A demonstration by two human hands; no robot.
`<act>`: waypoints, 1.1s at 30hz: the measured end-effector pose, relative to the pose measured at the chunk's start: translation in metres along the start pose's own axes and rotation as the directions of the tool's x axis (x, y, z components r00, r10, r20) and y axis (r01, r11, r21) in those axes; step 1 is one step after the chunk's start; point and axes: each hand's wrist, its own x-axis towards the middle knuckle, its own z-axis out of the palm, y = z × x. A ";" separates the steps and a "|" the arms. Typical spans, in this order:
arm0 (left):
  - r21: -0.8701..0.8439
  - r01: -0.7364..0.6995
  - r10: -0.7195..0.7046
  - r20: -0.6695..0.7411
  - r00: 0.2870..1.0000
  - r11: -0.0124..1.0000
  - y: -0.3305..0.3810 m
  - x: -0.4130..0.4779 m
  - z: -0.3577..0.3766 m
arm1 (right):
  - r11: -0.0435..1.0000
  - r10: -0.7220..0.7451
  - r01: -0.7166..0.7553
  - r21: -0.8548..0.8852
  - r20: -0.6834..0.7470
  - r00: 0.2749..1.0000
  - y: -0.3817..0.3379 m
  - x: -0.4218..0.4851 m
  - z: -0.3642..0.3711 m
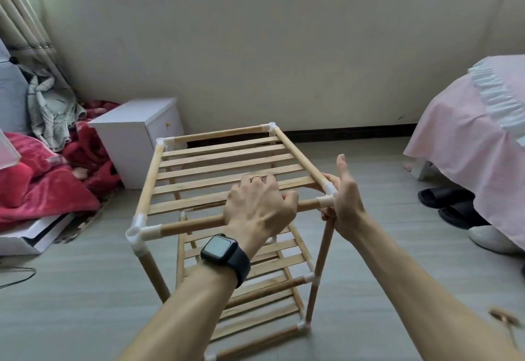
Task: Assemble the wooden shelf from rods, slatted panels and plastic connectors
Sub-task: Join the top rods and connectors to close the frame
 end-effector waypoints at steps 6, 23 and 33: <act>0.000 -0.011 0.011 -0.001 1.000 1.000 0.000 -0.001 0.000 | 0.981 -0.079 0.065 0.181 0.072 0.994 -0.002 -0.010 0.000; 0.004 -0.009 0.010 -0.047 0.999 1.000 -0.003 0.004 0.007 | 0.955 -0.257 0.271 -0.121 0.124 0.959 -0.005 -0.007 0.000; 0.005 0.017 -0.016 -0.068 0.998 1.000 -0.007 0.004 0.007 | 0.924 -0.342 0.314 -0.220 -0.104 0.934 0.002 0.002 0.007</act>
